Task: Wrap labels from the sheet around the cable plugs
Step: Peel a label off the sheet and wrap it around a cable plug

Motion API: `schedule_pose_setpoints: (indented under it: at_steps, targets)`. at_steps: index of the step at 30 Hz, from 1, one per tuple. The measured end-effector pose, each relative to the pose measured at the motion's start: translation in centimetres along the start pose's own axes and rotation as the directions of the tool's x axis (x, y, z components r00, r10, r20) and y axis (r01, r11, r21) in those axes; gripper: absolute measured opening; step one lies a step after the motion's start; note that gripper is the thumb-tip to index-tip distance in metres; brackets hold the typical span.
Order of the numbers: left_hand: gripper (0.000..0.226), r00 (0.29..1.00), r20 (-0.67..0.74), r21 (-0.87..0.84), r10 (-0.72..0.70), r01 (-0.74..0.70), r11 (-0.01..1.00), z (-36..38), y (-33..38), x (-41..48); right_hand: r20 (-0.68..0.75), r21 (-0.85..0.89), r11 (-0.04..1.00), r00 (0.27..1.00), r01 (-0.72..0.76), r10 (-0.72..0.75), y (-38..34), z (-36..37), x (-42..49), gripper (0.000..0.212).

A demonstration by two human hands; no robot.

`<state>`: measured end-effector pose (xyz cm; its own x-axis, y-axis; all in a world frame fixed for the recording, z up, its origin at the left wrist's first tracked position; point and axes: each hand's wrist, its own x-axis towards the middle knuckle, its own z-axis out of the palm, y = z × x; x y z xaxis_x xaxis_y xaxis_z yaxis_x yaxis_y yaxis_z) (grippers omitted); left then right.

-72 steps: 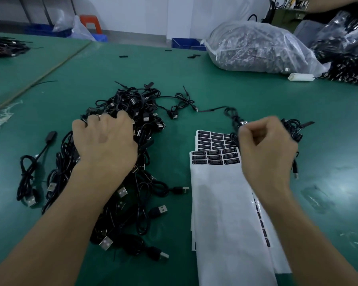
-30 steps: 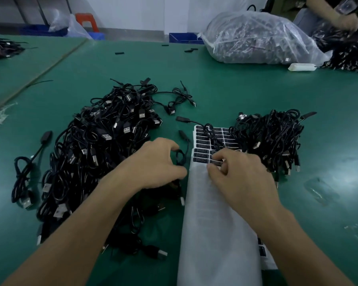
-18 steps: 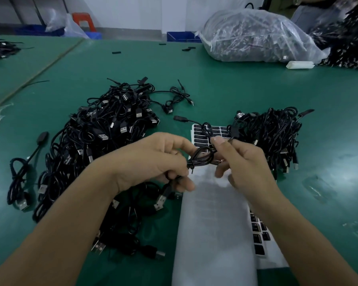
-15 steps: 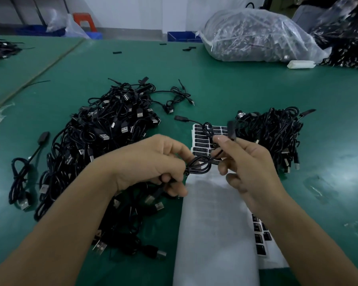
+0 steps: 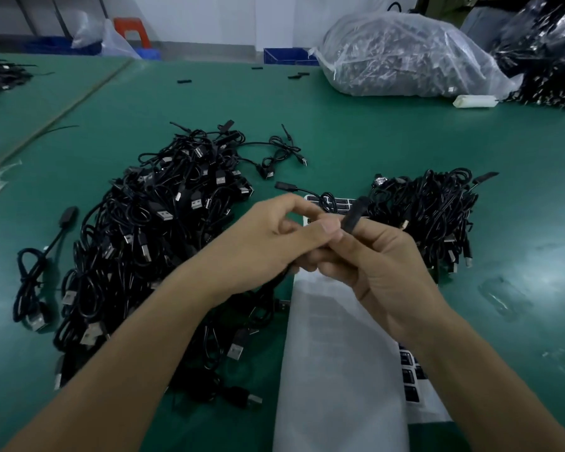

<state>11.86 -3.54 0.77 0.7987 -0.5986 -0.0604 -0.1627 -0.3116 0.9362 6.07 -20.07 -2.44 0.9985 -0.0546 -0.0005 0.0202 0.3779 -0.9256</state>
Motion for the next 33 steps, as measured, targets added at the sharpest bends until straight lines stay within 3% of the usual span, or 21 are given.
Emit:
schedule_pose_setpoints:
  at_steps: [2, 4, 5, 7, 10, 13, 17, 20, 23, 26, 29, 33]
  targets:
    - [0.033, 0.998, -0.044, 0.047, 0.054, -0.052, 0.998, 0.6, -0.5, 0.3, 0.044, -0.026, 0.999, 0.999, 0.029, -0.027, 0.2, 0.2, -0.1, 0.023]
    - [0.027, 0.989, -0.11, 0.124, 0.103, -0.089, 0.988, 0.9, -1.1, 0.7, 0.031, -0.378, 0.915, 0.99, 0.141, -0.139, 0.5, 0.0, -0.2, 0.024]
    - [0.023, 0.978, -0.157, 0.127, 0.134, -0.114, 0.985, 0.9, -1.4, 0.8, 0.018, -0.591, 0.785, 0.976, 0.186, -0.218, 0.7, -0.2, -0.2, 0.021]
    - [0.02, 0.95, -0.255, 0.085, 0.179, -0.162, 0.983, 0.7, -1.5, 1.0, -0.027, -0.838, 0.519, 0.939, 0.166, -0.343, 0.6, -0.4, -0.4, 0.014]
    - [0.033, 0.928, -0.323, 0.033, 0.185, -0.184, 0.982, 0.6, -1.8, 1.2, -0.121, -0.974, 0.224, 0.923, -0.038, -0.366, 0.7, -1.1, -0.4, 0.03]
    - [0.04, 0.947, -0.273, 0.036, 0.168, -0.165, 0.986, 1.1, -2.4, 1.1, -0.181, -0.983, 0.061, 0.954, -0.171, -0.239, 1.1, -1.0, -1.0, 0.047]
    - [0.037, 0.966, -0.206, 0.086, 0.158, -0.143, 0.986, 2.1, -3.3, 1.3, -0.09, -0.996, -0.011, 0.985, -0.092, -0.146, 1.2, -0.4, -1.1, 0.044]
    - [0.037, 0.97, -0.149, 0.117, 0.192, -0.176, 0.977, 2.3, -3.8, 1.3, 0.043, -0.999, -0.003, 0.998, 0.043, -0.055, 0.8, -0.4, -0.4, 0.046]
    - [0.041, 0.962, -0.186, 0.2, 0.199, -0.161, 0.967, 2.2, -4.2, 1.3, 0.1, -0.995, -0.013, 0.995, 0.1, -0.006, 0.7, -0.6, -0.2, 0.052]
    - [0.039, 0.969, -0.144, 0.407, 0.203, -0.129, 0.904, 2.4, -4.3, 0.9, -0.037, -0.998, 0.053, 0.995, -0.033, -0.09, 0.7, -0.7, -0.6, 0.054]
    - [0.028, 0.964, -0.068, 0.667, 0.259, -0.149, 0.73, 2.6, -3.9, 0.5, -0.194, -0.979, -0.017, 0.96, -0.202, -0.203, 0.1, -1.0, -1.4, 0.041]
    - [0.047, 0.944, -0.133, 0.791, 0.303, -0.083, 0.606, 2.1, -3.7, 0.6, -0.252, -0.962, -0.042, 0.939, -0.269, -0.233, -0.7, -1.4, -1.9, 0.037]
